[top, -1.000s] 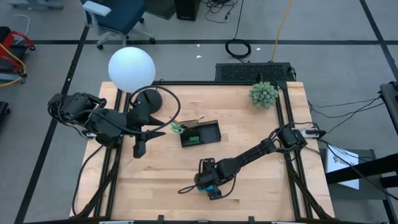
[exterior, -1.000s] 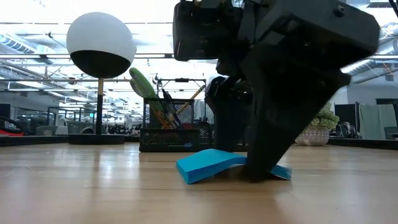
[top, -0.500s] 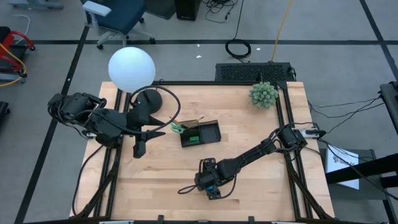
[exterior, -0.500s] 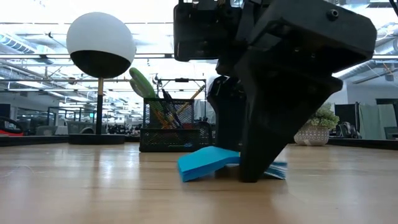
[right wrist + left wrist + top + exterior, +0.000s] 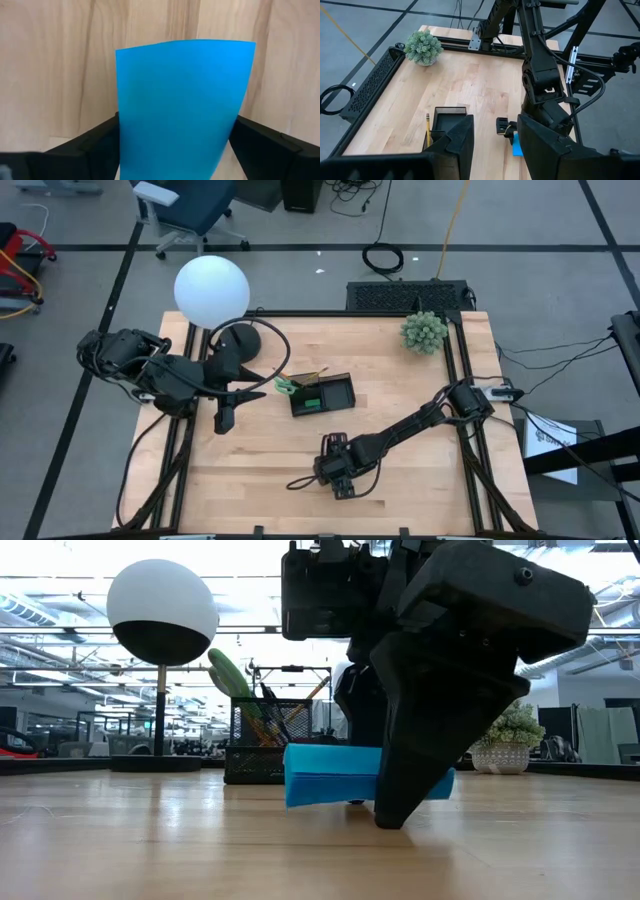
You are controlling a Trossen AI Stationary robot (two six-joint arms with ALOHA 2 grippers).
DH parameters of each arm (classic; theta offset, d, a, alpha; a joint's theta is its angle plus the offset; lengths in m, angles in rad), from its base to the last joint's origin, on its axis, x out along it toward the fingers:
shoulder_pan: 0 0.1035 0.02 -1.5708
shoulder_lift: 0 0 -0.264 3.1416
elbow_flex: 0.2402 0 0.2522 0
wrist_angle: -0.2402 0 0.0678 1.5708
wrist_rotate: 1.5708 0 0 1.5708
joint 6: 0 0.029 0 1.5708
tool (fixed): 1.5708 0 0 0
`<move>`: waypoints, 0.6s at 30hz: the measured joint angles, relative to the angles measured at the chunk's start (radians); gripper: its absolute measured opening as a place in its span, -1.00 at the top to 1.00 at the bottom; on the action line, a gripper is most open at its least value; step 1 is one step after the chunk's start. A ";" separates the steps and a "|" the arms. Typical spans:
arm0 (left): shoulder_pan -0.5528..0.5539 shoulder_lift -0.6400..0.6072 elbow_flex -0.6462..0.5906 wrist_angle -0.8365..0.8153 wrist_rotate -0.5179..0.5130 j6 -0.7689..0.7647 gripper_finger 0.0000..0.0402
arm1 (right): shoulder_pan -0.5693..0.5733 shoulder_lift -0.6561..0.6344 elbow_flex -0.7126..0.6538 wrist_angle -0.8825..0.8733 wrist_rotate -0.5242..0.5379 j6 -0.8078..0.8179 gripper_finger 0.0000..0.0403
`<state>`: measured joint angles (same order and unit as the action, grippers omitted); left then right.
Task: Pick and place office supplies into organizer
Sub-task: Put the blue sticky notes into the black desk organizer
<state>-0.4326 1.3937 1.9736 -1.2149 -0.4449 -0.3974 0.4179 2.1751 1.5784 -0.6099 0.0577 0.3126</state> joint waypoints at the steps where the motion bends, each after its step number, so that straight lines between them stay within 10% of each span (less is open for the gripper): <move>1: 0.000 0.000 0.000 0.000 0.000 0.000 0.28 | 0.000 -0.007 0.000 0.000 0.003 -0.001 -0.57; 18: 0.000 0.000 0.000 0.000 0.000 0.000 0.28 | -0.014 -0.041 -0.003 -0.036 0.042 -0.053 -0.32</move>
<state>-0.4326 1.3937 1.9737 -1.2152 -0.4447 -0.3973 0.4038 2.1341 1.5753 -0.6458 0.0999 0.2599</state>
